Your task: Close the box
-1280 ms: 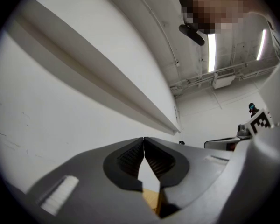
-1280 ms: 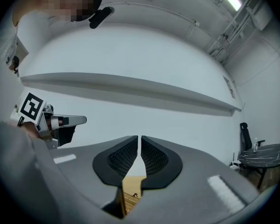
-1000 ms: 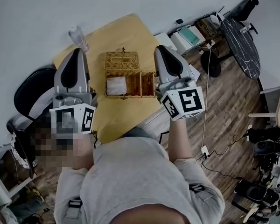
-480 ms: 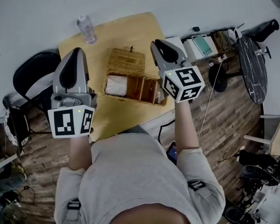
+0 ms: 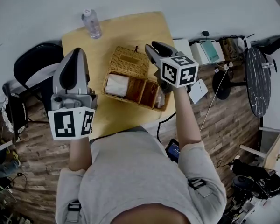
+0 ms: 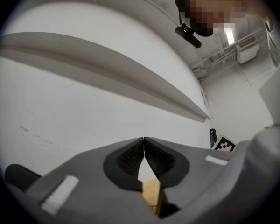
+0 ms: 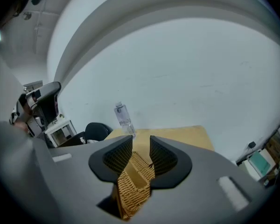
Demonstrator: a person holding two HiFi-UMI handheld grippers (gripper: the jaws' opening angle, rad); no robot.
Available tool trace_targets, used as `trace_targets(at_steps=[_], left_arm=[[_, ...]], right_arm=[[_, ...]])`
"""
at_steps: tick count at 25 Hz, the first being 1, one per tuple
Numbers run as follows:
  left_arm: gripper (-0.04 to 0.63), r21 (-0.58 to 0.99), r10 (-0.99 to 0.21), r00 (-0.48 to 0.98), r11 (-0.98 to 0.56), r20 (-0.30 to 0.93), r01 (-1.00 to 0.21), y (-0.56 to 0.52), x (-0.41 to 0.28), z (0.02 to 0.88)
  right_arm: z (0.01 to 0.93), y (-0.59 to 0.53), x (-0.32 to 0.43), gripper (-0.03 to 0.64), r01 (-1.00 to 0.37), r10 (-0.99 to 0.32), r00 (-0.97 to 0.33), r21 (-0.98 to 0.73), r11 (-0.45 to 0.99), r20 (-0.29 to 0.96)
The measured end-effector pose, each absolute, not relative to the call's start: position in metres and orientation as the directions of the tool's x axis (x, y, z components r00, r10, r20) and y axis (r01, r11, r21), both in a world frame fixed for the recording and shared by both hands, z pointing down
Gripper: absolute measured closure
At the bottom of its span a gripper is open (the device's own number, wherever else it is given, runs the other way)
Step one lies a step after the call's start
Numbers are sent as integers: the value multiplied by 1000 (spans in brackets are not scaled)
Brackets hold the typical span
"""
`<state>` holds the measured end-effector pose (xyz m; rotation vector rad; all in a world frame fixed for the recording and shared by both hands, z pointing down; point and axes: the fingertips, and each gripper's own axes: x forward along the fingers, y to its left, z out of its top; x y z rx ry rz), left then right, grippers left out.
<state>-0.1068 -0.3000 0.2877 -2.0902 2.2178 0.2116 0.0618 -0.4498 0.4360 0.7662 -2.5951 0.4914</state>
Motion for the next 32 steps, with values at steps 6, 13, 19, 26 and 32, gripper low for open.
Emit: trace_targets(at_steps=[6, 13, 19, 26, 32], left_arm=[[535, 44, -988, -73, 67, -133, -997, -309, -110, 297], [537, 50, -991, -81, 76, -108, -996, -316, -119, 309], [537, 59, -992, -88, 83, -95, -995, -319, -128, 316], [537, 73, -992, -96, 90, -82, -993, -320, -136, 323], [537, 79, -992, -102, 96, -77, -992, -320, -140, 324]], right_arm=[[480, -463, 53, 517, -585, -356, -754, -318, 746, 551], [527, -476, 36, 519, -599, -254, -732, -420, 681, 632], [556, -489, 30, 520, -639, -196, -707, -495, 589, 680], [586, -493, 28, 520, -680, -128, -658, -513, 523, 742], [594, -499, 20, 520, -700, -71, -630, -525, 484, 773]])
